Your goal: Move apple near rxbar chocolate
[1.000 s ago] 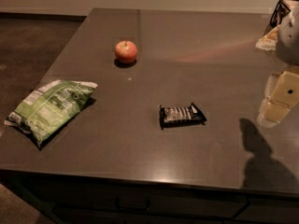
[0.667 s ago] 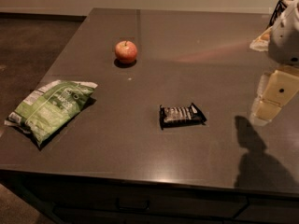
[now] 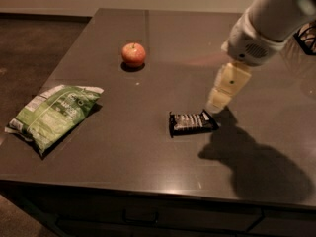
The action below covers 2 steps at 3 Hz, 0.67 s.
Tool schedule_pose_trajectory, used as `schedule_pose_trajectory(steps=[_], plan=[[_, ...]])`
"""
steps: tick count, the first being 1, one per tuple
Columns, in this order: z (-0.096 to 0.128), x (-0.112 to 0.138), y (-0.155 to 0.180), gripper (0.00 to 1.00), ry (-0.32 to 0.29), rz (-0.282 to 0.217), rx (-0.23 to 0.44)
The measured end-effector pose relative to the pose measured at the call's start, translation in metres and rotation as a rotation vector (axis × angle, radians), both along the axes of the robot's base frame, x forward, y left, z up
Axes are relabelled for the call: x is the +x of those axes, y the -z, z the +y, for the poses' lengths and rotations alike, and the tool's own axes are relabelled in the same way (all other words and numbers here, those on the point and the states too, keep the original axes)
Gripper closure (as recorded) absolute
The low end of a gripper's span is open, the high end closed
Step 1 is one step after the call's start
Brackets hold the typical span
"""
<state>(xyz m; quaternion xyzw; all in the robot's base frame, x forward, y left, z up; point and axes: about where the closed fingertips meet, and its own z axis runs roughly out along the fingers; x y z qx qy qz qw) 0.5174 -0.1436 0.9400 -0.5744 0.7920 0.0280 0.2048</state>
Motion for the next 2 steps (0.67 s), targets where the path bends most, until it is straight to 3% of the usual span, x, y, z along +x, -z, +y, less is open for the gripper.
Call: schedule_pose_trajectory(steps=[2], plan=[[0.099,0.093,0.020,0.00,0.103,-0.099,0.194]])
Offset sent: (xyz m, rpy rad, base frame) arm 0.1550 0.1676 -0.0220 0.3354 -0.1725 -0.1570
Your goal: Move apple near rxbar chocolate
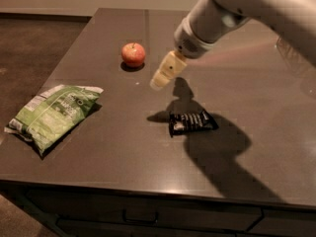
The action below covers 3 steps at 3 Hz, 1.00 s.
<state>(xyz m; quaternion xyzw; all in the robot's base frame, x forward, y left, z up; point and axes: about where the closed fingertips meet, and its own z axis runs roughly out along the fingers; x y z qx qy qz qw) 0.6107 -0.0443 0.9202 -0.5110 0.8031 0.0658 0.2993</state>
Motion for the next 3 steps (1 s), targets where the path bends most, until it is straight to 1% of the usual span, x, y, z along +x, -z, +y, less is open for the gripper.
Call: schedule_pose_trajectory(steps=[1,2,3], plan=[[0.051,0.039,0.004,0.00,0.020,-0.050,0.056],[0.097,0.076,0.014,0.00,0.033,-0.070,0.066],[0.131,0.121,0.032,0.00,0.074,-0.054,0.058]])
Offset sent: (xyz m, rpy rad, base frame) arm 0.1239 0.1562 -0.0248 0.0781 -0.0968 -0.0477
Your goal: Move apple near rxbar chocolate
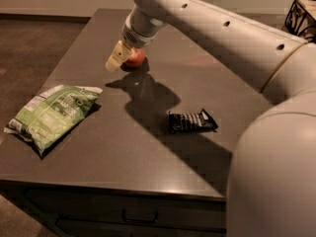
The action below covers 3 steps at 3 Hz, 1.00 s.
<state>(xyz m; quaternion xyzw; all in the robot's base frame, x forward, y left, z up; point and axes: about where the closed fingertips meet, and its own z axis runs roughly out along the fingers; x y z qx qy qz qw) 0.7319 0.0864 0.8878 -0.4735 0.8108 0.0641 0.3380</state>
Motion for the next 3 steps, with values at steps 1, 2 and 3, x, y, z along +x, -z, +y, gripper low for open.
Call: schedule_pose_trajectory(steps=[1,2,3], plan=[[0.007,0.025,0.016,0.00,0.004,0.018,-0.007],[-0.001,0.036,0.025,0.18,-0.008,0.029,-0.026],[-0.014,0.040,0.023,0.42,-0.032,0.025,-0.046]])
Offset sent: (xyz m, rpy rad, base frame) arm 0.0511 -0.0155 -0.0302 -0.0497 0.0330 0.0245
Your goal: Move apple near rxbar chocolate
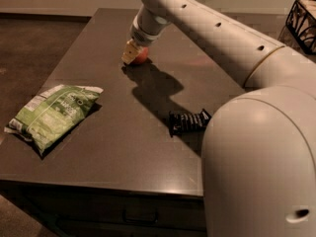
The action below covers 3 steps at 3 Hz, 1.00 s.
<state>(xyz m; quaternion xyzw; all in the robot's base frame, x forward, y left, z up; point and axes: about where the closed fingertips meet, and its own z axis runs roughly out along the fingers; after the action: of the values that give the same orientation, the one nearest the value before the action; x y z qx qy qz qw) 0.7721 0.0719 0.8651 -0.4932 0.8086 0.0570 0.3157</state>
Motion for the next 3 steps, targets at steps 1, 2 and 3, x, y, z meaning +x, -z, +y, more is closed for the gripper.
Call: schedule_pose_trajectory(steps=[1,2,3], plan=[[-0.012,-0.018,-0.022,0.65,-0.048,0.000,-0.007],[-0.032,-0.057,-0.049,0.88,-0.095,0.015,0.004],[-0.068,-0.102,-0.066,1.00,-0.113,0.025,0.019]])
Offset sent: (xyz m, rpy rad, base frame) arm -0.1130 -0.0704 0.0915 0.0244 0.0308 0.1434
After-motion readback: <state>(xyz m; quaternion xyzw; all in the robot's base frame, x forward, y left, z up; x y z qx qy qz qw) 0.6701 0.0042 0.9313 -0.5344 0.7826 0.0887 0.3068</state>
